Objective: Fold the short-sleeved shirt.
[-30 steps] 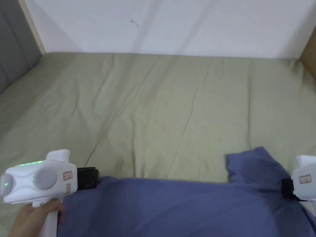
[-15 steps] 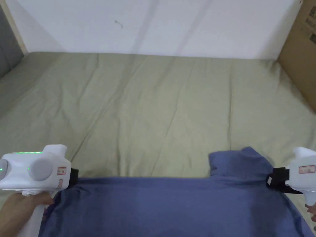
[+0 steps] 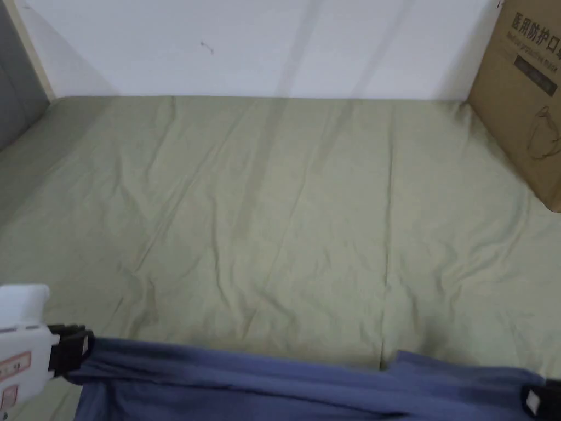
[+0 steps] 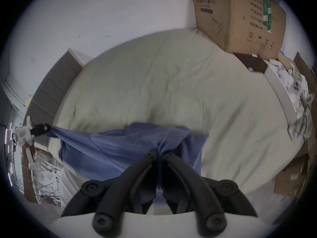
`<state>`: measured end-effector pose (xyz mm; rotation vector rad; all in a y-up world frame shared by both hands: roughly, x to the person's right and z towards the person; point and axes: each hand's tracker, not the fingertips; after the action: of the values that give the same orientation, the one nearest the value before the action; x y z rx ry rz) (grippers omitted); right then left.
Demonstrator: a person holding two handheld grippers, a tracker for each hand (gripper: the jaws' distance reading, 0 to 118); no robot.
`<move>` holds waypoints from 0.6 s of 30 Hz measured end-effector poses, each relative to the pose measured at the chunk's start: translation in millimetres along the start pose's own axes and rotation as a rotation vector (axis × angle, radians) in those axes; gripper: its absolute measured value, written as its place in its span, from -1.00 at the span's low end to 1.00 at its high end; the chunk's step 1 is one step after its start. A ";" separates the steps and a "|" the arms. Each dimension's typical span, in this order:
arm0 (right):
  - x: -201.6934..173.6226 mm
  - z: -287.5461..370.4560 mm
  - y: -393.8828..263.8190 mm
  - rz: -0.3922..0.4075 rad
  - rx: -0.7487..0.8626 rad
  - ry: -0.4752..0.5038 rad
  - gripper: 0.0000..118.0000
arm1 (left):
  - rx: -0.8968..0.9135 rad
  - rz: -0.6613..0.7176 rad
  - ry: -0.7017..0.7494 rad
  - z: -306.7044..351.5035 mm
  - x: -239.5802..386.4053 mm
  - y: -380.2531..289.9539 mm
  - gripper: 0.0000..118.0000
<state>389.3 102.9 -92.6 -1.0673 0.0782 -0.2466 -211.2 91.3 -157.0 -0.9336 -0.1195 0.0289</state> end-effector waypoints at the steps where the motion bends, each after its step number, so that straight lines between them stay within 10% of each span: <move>1: 1.8 -2.9 -20.7 -0.005 -0.050 -0.003 -0.93 | -0.024 0.004 0.004 -0.8 -3.5 -17.7 -0.92; 8: -3.3 -46.7 -85.7 0.015 -0.116 -0.105 -0.83 | -0.151 0.121 0.042 -31.2 -22.8 -88.9 -0.75; 11: -15.2 -36.8 -76.7 0.003 -0.084 -0.144 0.50 | -0.135 0.122 0.104 -24.3 -26.1 -89.9 0.67; 12: -15.5 -30.2 -71.7 0.031 -0.045 -0.161 0.59 | -0.129 0.125 0.100 -19.3 -29.4 -90.2 0.92; 16: -42.9 -4.2 -49.4 0.188 0.100 -0.354 0.58 | -0.039 0.206 0.065 9.2 -44.6 -87.6 0.88; 18: -62.9 6.9 -43.6 0.184 0.206 -0.300 0.41 | 0.002 0.273 0.026 25.0 -46.5 -89.7 0.69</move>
<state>322.5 103.8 -54.6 -0.8752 -0.1166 0.0725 -262.6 54.3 -74.4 -0.9426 0.0333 0.2694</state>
